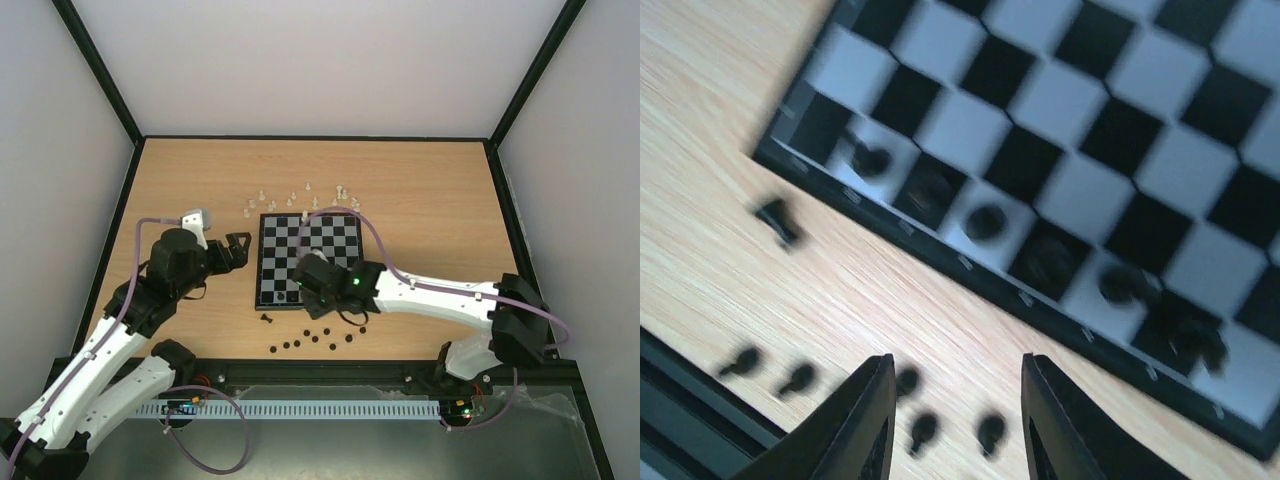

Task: Set up the chess pieces on the board
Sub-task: Pick up the chess piece at the center of the board.

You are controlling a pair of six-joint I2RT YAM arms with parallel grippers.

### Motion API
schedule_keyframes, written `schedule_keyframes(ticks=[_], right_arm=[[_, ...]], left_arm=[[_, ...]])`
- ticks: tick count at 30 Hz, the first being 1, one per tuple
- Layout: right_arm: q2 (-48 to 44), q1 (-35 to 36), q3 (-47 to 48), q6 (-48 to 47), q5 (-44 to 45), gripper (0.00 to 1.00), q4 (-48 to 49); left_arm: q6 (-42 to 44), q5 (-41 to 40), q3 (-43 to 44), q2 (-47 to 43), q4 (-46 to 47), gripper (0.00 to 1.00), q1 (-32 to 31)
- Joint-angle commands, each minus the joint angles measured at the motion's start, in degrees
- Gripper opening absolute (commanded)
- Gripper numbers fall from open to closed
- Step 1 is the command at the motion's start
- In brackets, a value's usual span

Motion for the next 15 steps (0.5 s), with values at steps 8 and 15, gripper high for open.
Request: schedule_keyframes(ticks=[8,15], right_arm=[[-13.05,1.79,-20.37,14.86,-0.68,0.39,-5.62],[-10.84,2.86,-22.87,15.79,-2.16,0.38,-3.52]], left_arm=[[0.84,3.46,-1.92,2.28,4.33,0.99,0.53],[0.83,3.71,-2.27,2.52,4.63,0.99,0.54]])
